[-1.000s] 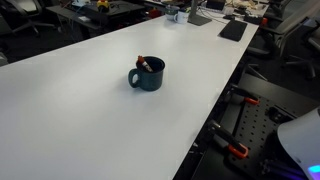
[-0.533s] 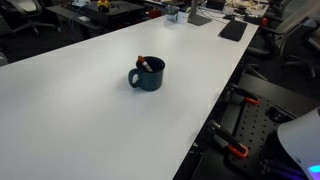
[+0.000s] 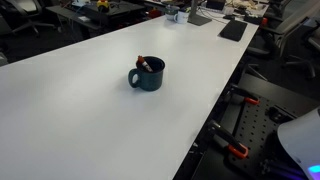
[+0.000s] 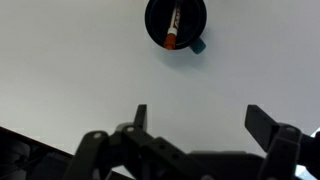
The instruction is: Put the red marker on the table.
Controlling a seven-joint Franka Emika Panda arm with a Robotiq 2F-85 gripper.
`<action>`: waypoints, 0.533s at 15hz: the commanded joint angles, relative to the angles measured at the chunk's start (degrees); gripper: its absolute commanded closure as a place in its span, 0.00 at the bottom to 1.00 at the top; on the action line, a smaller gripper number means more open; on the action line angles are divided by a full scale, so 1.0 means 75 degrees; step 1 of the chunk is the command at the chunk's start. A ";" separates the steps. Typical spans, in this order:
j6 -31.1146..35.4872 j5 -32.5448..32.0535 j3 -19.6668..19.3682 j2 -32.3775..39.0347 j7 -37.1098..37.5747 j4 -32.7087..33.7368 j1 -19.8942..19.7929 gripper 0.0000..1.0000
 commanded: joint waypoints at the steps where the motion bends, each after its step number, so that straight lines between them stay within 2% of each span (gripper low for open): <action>1: 0.0675 -0.0431 0.0026 0.0237 0.0145 -0.0225 -0.0048 0.00; 5: 0.1343 -0.0615 -0.0056 0.0450 0.0209 -0.0439 -0.0128 0.00; 8: 0.1423 -0.0473 -0.0134 0.0577 0.0205 -0.0557 -0.0244 0.00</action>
